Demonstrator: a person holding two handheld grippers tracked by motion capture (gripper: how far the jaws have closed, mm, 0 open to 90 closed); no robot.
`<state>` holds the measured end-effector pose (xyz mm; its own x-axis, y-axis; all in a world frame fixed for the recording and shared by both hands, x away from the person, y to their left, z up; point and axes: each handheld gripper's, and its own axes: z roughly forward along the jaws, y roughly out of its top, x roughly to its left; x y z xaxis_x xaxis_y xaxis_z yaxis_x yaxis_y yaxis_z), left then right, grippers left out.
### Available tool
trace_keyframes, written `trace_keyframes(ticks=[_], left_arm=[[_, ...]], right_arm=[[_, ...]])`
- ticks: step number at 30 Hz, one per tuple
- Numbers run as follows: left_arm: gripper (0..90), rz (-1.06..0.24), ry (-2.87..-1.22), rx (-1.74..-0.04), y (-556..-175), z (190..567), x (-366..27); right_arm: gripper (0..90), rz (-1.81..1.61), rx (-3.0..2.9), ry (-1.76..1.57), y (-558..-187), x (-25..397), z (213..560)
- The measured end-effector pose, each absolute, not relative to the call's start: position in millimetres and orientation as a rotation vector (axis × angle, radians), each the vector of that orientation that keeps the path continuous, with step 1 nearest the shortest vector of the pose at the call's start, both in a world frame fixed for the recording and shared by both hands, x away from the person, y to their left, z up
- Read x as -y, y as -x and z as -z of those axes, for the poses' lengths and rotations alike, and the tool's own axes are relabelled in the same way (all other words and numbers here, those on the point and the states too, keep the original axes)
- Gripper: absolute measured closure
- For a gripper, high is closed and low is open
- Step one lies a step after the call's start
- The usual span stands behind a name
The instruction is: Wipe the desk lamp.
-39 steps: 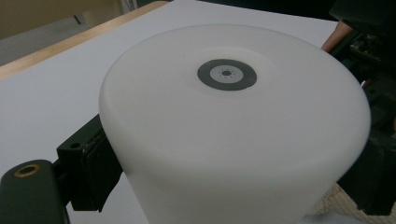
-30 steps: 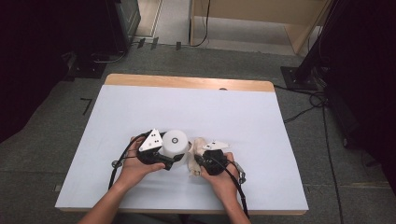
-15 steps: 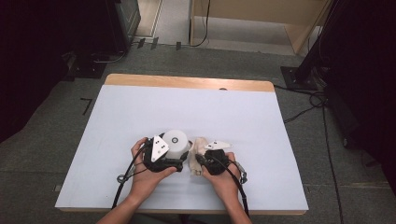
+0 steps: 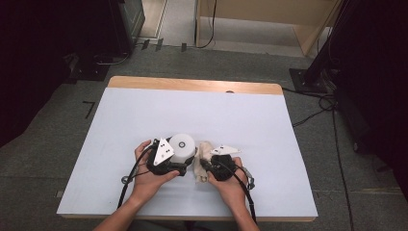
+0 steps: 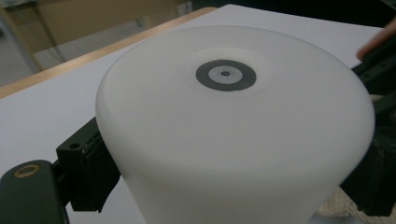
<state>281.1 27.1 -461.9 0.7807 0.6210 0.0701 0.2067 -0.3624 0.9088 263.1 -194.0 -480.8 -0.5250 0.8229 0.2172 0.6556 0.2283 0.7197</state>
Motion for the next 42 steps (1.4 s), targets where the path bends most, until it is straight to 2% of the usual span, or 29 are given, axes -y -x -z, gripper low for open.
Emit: trace_keyframes(ticks=[3, 14, 22, 33, 38, 42], left_arm=[[8.6, -0.403, -1.945, -0.554, -289.2, 462.3, -33.3], [8.7, -0.361, -1.934, -0.529, -294.4, 464.5, -35.4], [8.7, -0.356, -1.927, -0.534, -295.0, 465.2, -36.5], [8.7, -0.366, -1.929, -0.521, -294.0, 465.9, -35.7], [8.8, -0.367, -1.926, -0.521, -293.8, 466.4, -35.9], [8.7, -0.37, -1.922, -0.524, -293.0, 467.0, -35.7]], right_arm=[[83.2, -1.229, -2.273, -1.393, -261.8, 195.0, 476.5], [83.4, -1.504, -2.087, -1.219, -240.2, 194.1, 434.4], [83.7, -1.475, -2.103, -1.263, -243.1, 189.1, 448.7], [83.8, -1.244, -2.261, -1.392, -257.4, 182.7, 486.4], [83.8, -1.259, -2.243, -1.377, -255.9, 183.0, 483.4], [83.9, -1.347, -2.179, -1.335, -251.1, 186.2, 468.0]])
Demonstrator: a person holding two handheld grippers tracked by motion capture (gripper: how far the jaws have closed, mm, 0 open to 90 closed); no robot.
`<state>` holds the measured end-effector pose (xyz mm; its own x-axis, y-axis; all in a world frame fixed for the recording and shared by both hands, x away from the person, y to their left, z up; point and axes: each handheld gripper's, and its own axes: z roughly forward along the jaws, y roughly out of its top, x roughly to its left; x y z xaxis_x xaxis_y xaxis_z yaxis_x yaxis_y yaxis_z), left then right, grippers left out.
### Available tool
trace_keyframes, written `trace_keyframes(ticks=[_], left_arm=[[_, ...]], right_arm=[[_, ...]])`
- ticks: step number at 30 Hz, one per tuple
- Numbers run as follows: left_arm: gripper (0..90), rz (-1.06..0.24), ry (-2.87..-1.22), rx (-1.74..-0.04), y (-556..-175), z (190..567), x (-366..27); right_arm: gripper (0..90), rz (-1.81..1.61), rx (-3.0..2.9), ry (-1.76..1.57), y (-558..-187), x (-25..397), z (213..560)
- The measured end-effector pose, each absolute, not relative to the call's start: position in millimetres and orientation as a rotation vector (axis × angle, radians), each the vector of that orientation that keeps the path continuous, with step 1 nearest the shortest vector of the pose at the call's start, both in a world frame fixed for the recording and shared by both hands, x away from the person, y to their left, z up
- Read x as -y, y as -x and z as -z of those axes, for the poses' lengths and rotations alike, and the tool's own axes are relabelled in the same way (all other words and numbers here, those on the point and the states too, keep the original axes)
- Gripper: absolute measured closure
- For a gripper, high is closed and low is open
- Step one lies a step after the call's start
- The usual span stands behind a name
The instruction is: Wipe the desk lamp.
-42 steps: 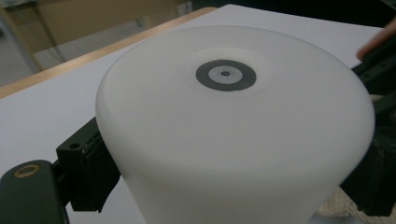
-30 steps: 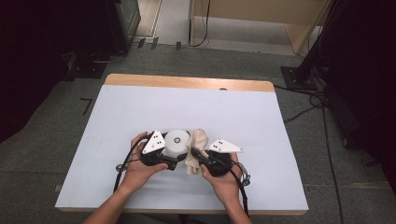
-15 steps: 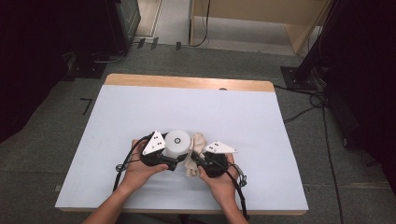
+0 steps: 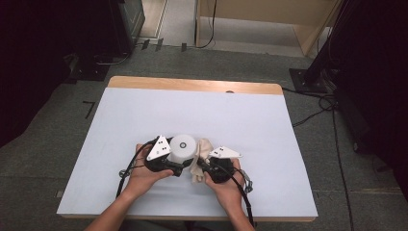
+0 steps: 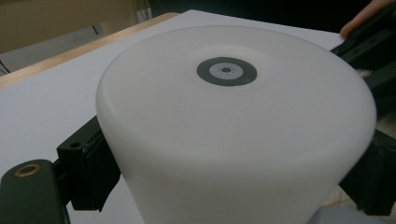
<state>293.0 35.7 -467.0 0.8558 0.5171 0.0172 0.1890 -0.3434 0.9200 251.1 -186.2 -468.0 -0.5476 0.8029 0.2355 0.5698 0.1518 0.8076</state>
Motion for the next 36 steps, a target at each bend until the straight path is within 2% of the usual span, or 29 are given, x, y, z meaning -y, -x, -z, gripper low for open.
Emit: trace_keyframes(ticks=[7, 20, 33, 36], left_arm=[[8.8, -0.371, -1.921, -0.525, -292.8, 467.2, -35.6], [8.7, -0.375, -1.911, -0.532, -292.1, 468.1, -35.0], [8.2, -0.417, -1.9, -0.58, -286.2, 466.6, -35.3], [4.5, -0.444, -1.875, -0.623, -281.6, 463.9, -36.8]], right_arm=[[83.9, -1.453, -2.074, -1.228, -239.2, 188.0, 440.1], [83.8, -1.25, -2.33, -1.392, -259.8, 185.6, 482.1], [83.4, -1.19, -2.326, -1.426, -266.5, 201.2, 483.6], [83.4, -1.189, -2.308, -1.452, -268.7, 207.8, 484.0]])
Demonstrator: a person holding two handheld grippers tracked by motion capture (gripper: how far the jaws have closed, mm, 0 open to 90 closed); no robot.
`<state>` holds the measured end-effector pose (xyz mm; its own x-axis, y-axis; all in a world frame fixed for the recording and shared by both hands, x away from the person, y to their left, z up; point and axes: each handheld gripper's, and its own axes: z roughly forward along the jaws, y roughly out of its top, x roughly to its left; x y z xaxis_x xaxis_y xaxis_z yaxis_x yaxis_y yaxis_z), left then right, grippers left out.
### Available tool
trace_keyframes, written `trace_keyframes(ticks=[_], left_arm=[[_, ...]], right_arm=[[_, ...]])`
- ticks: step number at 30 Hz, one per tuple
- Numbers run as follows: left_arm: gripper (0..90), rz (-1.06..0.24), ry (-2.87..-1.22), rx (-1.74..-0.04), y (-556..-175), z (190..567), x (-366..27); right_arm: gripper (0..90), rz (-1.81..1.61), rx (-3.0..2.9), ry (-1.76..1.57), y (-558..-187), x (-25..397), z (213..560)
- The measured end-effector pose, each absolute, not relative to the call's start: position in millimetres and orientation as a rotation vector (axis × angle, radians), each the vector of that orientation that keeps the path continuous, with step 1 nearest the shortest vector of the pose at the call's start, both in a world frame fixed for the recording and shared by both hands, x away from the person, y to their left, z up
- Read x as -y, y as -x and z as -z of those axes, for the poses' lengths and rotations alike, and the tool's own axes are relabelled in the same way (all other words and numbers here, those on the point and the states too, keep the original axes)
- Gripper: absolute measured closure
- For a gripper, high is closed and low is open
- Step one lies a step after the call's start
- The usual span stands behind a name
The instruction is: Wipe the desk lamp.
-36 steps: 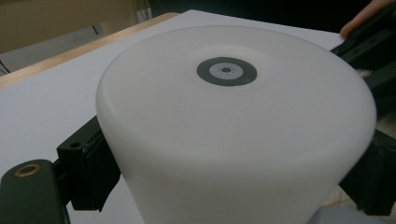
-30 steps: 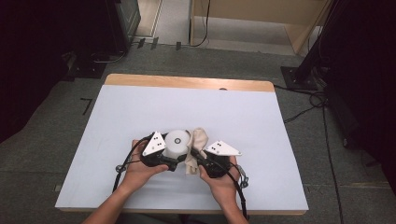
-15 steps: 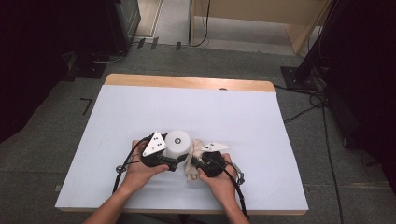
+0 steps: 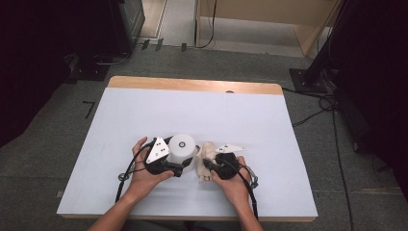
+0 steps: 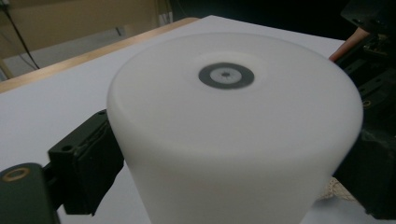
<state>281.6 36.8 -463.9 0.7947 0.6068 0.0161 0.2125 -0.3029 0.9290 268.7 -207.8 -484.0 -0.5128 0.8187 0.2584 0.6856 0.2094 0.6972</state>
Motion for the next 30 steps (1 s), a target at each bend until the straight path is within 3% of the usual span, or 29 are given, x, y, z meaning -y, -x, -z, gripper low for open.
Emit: trace_keyframes(ticks=[7, 12, 15, 17, 21, 27, 30], left_arm=[[0.0, -0.522, -1.844, -0.824, -265.6, 467.7, -25.3], [0.0, -0.562, -1.841, -0.855, -265.2, 469.9, -18.0], [8.2, -0.551, -1.845, -0.806, -265.3, 470.0, -19.9], [8.5, -0.542, -1.852, -0.791, -266.5, 469.9, -21.6], [8.7, -0.495, -1.883, -0.729, -272.4, 468.0, -29.0], [8.7, -0.379, -1.924, -0.585, -287.7, 466.8, -48.6], [8.8, -0.308, -1.926, -0.566, -294.0, 465.1, -56.4]], right_arm=[[83.3, -1.185, -2.267, -1.503, -272.2, 221.1, 485.8], [82.8, -1.177, -2.266, -1.513, -274.1, 222.6, 488.3], [81.0, -1.183, -2.272, -1.506, -274.8, 223.5, 489.3], [76.7, -1.187, -2.276, -1.503, -275.2, 224.5, 489.8], [52.7, -1.174, -2.273, -1.472, -277.6, 228.1, 491.6], [38.9, -1.201, -2.169, -1.437, -276.3, 247.8, 475.4], [36.1, -1.259, -2.142, -1.374, -273.6, 254.2, 464.3]])
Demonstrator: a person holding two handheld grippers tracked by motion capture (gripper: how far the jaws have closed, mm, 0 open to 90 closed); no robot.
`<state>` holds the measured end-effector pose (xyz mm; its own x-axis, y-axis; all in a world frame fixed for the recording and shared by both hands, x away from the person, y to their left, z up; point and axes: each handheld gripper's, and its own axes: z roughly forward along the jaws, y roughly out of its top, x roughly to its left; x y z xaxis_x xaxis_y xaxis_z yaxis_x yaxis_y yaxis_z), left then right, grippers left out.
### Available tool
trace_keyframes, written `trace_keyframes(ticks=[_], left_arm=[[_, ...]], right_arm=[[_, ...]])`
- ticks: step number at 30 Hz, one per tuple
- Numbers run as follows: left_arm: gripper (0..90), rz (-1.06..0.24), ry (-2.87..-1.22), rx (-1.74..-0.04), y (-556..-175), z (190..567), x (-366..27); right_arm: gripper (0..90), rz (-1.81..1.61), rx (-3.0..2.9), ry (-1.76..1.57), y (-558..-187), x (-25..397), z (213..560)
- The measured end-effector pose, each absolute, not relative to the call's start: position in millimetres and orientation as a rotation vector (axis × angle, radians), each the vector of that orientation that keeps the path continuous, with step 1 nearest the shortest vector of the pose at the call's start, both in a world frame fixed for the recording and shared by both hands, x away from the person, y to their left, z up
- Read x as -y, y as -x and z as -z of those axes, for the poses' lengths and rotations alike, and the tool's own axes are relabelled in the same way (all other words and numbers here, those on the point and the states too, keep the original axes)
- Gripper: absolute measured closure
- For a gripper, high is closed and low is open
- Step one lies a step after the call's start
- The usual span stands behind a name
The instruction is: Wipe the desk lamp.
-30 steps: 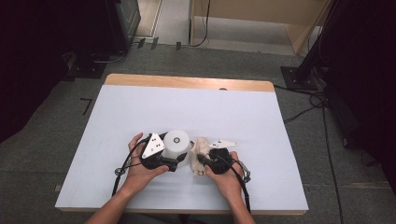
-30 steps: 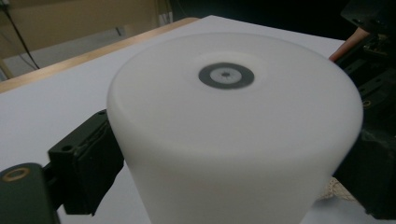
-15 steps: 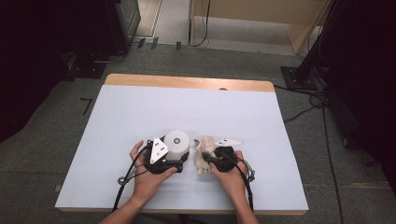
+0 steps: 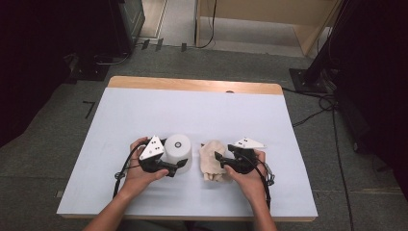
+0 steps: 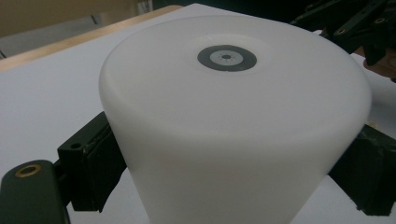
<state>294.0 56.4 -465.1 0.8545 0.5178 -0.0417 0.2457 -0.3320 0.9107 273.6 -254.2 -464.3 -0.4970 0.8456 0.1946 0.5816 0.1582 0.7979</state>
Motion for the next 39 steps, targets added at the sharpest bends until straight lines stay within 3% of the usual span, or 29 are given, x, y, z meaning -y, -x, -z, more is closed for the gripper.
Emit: trace_keyframes(ticks=[5, 11, 16, 20, 23, 25, 31, 39], left_arm=[[8.8, -0.328, -1.947, -0.513, -291.4, 466.0, -54.3], [8.8, -0.334, -1.953, -0.502, -289.3, 466.4, -52.2], [8.8, -0.331, -1.956, -0.5, -289.8, 466.1, -52.4], [8.8, -0.332, -1.955, -0.5, -289.6, 466.2, -52.3], [8.8, -0.335, -1.953, -0.498, -289.4, 466.3, -51.7], [8.8, -0.329, -1.956, -0.495, -290.6, 465.9, -52.0], [8.8, -0.333, -1.953, -0.491, -292.3, 466.3, -52.8], [8.8, -0.332, -1.945, -0.497, -289.0, 467.3, -47.5]], right_arm=[[35.1, -1.268, -2.204, -1.173, -270.5, 235.7, 463.5], [35.8, -1.114, -2.326, -1.123, -277.0, 219.3, 486.3], [42.4, -1.041, -2.368, -1.117, -277.4, 218.1, 495.7], [55.4, -1.073, -2.339, -1.166, -277.5, 223.8, 496.7], [75.5, -1.091, -2.308, -1.231, -277.1, 227.3, 496.1], [80.2, -1.099, -2.291, -1.276, -276.4, 227.5, 495.6], [82.4, -1.298, -2.246, -1.331, -270.1, 225.4, 478.0], [82.2, -1.524, -2.106, -1.097, -245.7, 197.7, 442.3]])
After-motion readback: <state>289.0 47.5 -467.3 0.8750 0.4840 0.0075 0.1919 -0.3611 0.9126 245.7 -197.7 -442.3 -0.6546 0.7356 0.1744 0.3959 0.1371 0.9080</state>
